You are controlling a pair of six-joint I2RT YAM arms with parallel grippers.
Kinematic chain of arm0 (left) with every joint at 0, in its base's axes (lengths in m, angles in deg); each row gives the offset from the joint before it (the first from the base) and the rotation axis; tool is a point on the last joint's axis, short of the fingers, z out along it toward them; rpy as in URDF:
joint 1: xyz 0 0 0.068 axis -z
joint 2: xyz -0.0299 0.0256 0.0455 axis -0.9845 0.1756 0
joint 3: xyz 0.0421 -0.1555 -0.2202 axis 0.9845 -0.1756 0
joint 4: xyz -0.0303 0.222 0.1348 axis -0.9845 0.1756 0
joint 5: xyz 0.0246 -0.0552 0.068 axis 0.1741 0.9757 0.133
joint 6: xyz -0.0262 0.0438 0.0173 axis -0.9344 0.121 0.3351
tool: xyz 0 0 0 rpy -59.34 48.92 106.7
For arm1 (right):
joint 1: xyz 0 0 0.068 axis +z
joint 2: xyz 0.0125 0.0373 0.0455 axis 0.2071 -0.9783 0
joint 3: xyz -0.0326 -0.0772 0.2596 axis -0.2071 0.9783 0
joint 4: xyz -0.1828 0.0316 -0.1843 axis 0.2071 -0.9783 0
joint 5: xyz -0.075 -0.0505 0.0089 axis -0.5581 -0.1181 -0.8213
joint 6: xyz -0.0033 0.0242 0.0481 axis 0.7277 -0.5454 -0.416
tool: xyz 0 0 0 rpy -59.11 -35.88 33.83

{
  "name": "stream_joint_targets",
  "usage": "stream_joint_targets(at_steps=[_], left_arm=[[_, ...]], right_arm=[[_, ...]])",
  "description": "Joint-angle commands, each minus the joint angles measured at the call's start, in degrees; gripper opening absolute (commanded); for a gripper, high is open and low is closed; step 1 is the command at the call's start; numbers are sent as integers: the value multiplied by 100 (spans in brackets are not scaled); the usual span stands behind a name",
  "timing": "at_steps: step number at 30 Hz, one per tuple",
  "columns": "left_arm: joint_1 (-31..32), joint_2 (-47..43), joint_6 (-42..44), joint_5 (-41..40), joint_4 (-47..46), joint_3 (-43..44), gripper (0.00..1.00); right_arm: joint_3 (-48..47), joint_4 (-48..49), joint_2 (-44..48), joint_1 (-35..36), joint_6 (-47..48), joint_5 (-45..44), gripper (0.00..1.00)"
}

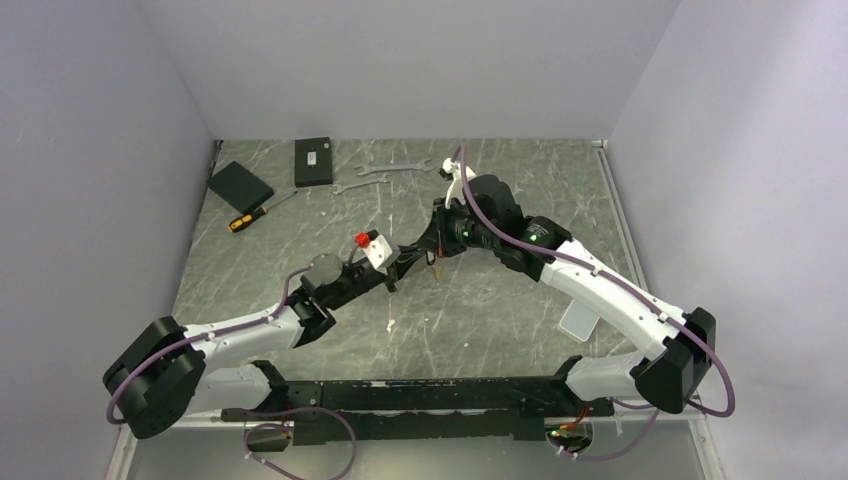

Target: Put the keys on the keyring

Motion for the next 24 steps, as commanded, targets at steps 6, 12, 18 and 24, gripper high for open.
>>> stream_joint_targets(at_steps=[6, 12, 18, 24], left_arm=[[2, -124, 295, 237, 364, 316, 0], [23, 17, 580, 568, 815, 554, 0], [213, 33, 1297, -23, 1702, 851, 0], [563, 72, 2302, -609, 2073, 992, 0]], right_arm=[[-276, 482, 253, -73, -287, -702, 0], [-259, 820, 360, -241, -719, -867, 0], [-651, 613, 232, -298, -953, -1286, 0], [-915, 436, 92, -463, -1350, -1420, 0]])
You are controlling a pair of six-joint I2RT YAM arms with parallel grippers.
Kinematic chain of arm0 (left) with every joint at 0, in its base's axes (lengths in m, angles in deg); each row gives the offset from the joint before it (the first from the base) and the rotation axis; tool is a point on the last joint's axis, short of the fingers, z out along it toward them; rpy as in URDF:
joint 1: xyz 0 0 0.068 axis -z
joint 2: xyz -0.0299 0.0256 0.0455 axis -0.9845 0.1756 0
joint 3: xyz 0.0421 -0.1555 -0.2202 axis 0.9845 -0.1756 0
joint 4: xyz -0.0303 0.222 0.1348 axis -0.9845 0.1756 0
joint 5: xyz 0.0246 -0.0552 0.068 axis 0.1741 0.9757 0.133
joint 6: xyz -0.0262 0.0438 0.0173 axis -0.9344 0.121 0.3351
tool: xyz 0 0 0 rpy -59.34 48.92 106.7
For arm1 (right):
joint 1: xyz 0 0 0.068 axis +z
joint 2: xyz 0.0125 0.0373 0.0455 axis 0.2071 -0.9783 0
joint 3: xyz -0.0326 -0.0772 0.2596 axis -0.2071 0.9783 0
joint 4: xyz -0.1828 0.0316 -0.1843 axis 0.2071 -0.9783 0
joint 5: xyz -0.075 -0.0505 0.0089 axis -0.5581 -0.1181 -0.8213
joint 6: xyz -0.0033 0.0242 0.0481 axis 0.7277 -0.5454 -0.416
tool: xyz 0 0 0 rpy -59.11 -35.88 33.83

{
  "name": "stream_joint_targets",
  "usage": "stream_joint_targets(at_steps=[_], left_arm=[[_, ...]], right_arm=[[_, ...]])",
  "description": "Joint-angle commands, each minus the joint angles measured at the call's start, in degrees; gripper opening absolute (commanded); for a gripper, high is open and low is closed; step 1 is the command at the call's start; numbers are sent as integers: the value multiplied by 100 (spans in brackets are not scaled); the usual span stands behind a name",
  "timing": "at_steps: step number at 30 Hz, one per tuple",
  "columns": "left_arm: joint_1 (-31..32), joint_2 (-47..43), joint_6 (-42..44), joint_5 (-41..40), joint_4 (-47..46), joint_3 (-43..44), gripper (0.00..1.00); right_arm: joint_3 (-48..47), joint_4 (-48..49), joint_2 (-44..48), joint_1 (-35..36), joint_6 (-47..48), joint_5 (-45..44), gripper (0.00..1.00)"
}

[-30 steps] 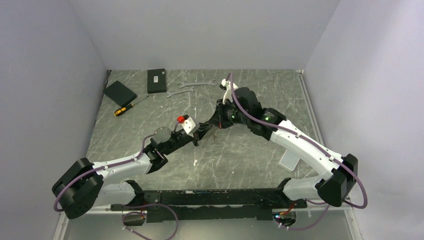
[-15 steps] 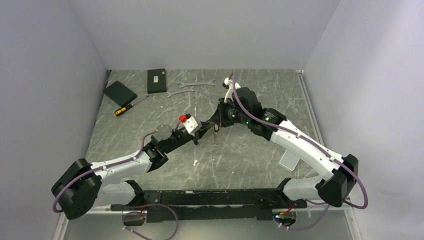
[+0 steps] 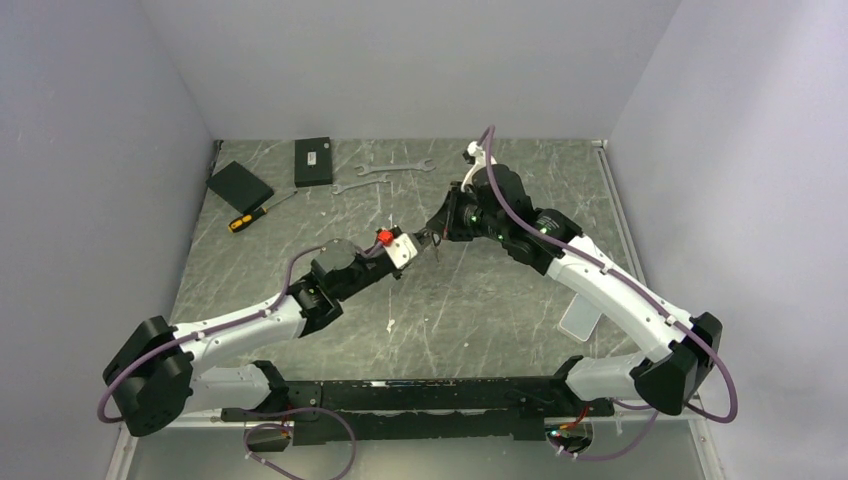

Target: Put the keys on the keyring

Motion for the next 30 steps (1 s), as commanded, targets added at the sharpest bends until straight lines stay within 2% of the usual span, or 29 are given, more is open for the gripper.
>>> stream_joint_targets(at_steps=[1, 6, 10, 13, 22, 27, 30], left_arm=[[385, 103, 1053, -266, 756, 32, 0], [827, 175, 2064, -841, 1047, 90, 0], [1260, 491, 3001, -1898, 1248, 197, 0], [1408, 661, 3293, -2364, 1040, 156, 0], [1418, 633, 2916, -2414, 1147, 272, 0], [1423, 322, 2890, -2382, 400, -142, 0], [1414, 3, 2741, -2215, 223, -346, 0]], right_arm=[[-613, 651, 33, -297, -405, -684, 0], [-717, 652, -23, -535, -624, -541, 0], [-775, 606, -54, -697, -735, -407, 0], [-757, 613, -40, -746, -811, -317, 0], [-161, 926, 219, -857, -682, -235, 0], [65, 1056, 325, -896, -122, -360, 0], [429, 1508, 502, -901, 179, -252, 0]])
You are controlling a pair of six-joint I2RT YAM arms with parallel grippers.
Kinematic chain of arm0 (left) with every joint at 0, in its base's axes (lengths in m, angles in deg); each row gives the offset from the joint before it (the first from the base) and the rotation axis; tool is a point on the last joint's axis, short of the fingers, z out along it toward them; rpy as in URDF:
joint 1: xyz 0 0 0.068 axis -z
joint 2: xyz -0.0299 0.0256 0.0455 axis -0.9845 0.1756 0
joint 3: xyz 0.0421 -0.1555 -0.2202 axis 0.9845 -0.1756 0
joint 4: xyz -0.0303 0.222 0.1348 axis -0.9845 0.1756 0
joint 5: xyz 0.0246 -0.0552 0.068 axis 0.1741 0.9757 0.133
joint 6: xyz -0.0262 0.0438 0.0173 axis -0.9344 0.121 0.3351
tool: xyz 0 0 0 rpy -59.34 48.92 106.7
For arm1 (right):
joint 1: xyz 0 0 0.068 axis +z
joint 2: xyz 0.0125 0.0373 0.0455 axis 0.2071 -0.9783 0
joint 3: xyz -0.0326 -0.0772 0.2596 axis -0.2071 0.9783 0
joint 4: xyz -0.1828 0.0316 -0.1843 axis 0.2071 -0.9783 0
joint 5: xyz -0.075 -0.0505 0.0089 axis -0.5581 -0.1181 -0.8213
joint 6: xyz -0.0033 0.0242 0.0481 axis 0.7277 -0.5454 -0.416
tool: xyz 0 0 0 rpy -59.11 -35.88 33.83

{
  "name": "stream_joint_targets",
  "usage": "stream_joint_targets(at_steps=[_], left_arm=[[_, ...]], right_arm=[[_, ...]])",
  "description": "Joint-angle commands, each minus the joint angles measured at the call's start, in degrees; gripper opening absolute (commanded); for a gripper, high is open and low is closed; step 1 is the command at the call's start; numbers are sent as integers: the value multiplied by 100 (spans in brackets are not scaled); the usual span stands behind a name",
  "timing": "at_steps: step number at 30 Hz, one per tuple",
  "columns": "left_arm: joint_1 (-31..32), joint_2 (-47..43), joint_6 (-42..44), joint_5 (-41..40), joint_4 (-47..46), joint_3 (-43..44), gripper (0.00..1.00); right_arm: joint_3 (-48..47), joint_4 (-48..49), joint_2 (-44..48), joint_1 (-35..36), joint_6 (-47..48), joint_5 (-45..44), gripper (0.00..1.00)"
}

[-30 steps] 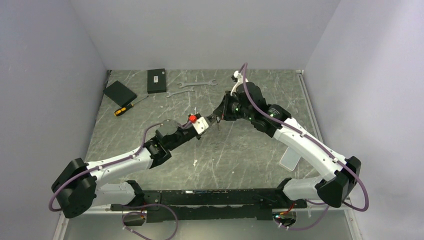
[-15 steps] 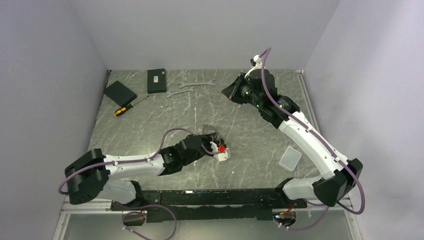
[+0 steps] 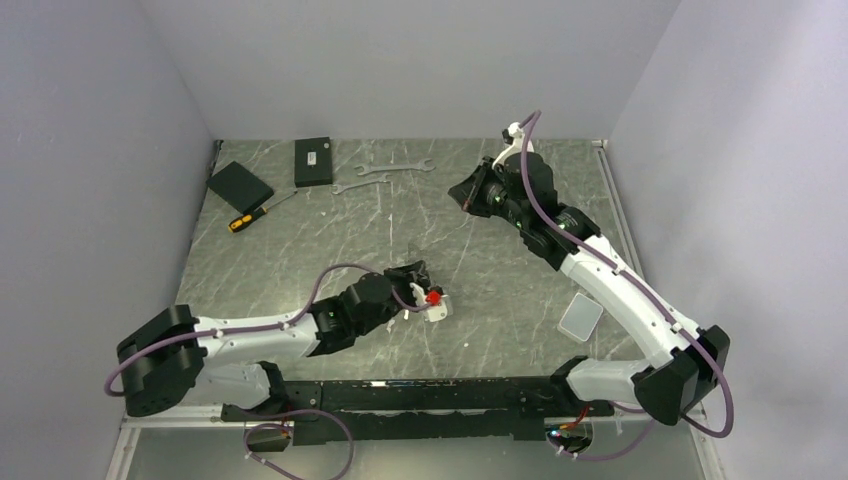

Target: Put the keys on the keyring

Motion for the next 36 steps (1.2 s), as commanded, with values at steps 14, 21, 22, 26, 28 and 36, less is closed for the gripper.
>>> stream_joint_targets(at_steps=[14, 21, 22, 26, 28, 36], left_arm=[[-9, -2164, -752, 841, 1096, 146, 0], [-9, -2853, -762, 1429, 2055, 378, 0], [-9, -2951, -727, 1585, 2145, 390, 0], [-9, -3405, -396, 2222, 2478, 332, 0], [-9, -3607, -168, 2513, 2687, 266, 0], [-18, -3739, 345, 2739, 3521, 503, 0]], right_arm=[[2205, 3037, 1346, -17, 2298, 2474, 58], [2588, 3523, 1642, -8, 2449, 2872, 58], [2594, 3548, 1639, -7, 2449, 2872, 58], [2647, 3718, 1571, -1, 2449, 2872, 58], [2739, 3893, 1557, 7, 2449, 2872, 58], [3418, 4936, 1624, 283, 2449, 2872, 58]])
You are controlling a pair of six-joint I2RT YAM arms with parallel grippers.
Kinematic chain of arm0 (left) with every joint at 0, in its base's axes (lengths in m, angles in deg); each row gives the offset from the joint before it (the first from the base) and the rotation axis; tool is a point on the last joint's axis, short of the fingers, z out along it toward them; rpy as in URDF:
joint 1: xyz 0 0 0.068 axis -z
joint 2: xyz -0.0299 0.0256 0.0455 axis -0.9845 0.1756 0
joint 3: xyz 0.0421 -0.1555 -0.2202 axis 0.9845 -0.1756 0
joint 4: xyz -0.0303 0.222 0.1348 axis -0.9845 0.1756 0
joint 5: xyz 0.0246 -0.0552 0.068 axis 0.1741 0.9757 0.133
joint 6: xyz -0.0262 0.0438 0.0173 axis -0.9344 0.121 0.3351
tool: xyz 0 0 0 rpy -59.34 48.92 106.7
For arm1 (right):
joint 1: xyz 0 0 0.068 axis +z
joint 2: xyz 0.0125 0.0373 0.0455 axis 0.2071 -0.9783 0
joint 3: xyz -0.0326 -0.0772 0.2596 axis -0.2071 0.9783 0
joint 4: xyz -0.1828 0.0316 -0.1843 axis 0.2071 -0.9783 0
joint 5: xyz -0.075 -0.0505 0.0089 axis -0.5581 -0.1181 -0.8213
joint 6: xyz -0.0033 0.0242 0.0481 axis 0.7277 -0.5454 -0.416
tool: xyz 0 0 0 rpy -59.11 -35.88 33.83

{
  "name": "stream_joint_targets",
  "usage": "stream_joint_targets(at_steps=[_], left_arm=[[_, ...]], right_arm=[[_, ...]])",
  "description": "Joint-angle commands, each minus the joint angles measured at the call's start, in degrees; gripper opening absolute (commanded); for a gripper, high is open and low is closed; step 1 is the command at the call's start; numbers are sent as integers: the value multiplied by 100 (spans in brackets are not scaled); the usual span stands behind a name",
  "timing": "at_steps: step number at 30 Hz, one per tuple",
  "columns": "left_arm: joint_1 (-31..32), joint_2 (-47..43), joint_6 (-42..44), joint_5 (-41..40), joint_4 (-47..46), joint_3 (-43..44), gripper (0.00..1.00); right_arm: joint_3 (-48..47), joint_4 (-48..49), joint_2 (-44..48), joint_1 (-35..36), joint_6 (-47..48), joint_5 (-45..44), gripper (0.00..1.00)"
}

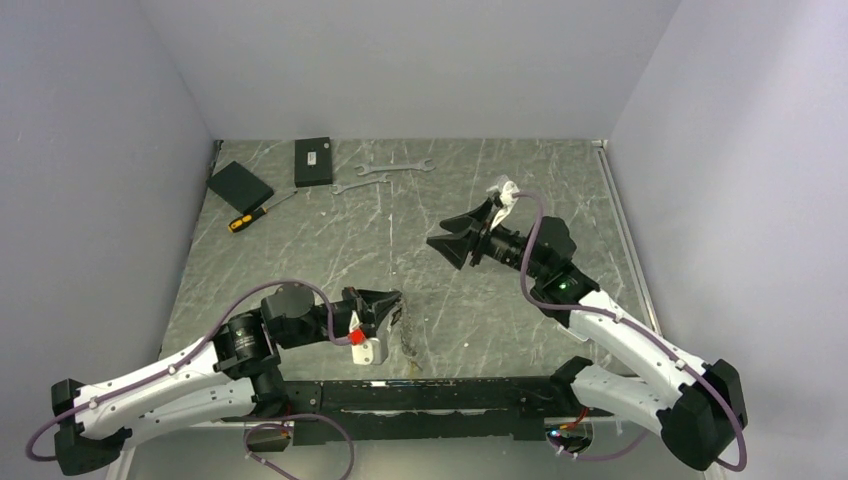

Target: Put the keys on the keyring

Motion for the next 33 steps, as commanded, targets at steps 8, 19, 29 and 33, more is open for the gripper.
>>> stream_joint_targets(at_steps=[8, 19, 29, 33], left_arm=[[-14, -47, 695, 520, 676, 594, 0], [-14, -3, 907, 643, 1126, 796, 0], [-14, -24, 892, 903, 976, 698, 0], [-14, -22, 893, 971, 959, 683, 0]], right_arm=[[517, 651, 219, 991, 95, 131, 58], [572, -352, 563, 1494, 95, 2477, 58], [597, -95, 452, 1840, 95, 1568, 69], [550, -37, 325, 2011, 3237, 1098, 65]])
